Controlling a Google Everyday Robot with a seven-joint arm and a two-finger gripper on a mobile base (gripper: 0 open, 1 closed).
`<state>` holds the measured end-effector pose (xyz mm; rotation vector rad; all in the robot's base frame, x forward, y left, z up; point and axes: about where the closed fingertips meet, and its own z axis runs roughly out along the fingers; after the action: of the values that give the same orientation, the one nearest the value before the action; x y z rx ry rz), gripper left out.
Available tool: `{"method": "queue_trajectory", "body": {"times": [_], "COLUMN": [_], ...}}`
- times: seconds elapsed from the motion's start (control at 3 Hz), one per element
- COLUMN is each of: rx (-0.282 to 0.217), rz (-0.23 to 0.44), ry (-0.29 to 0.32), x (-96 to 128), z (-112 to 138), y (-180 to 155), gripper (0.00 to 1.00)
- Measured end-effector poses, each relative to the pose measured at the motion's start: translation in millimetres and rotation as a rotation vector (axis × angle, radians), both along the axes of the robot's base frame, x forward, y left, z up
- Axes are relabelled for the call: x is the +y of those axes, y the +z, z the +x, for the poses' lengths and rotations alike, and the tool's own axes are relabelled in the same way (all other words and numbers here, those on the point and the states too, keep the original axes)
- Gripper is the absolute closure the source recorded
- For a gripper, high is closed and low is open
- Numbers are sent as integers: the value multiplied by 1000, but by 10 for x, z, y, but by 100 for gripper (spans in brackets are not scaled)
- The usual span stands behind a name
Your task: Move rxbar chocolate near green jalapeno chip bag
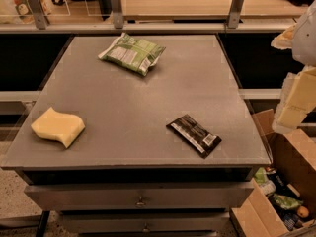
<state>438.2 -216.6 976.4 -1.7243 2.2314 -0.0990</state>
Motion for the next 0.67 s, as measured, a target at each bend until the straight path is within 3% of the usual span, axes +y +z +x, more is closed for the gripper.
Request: {"method": "queue_trajectory", "body": {"times": [0.33,0.67], "rx": [0,-7], "rz": [0,34], "ry": [0,-69], "x": [0,-16], "z": [0,-19], "y": [0,-39], "gripper": [0,0]}}
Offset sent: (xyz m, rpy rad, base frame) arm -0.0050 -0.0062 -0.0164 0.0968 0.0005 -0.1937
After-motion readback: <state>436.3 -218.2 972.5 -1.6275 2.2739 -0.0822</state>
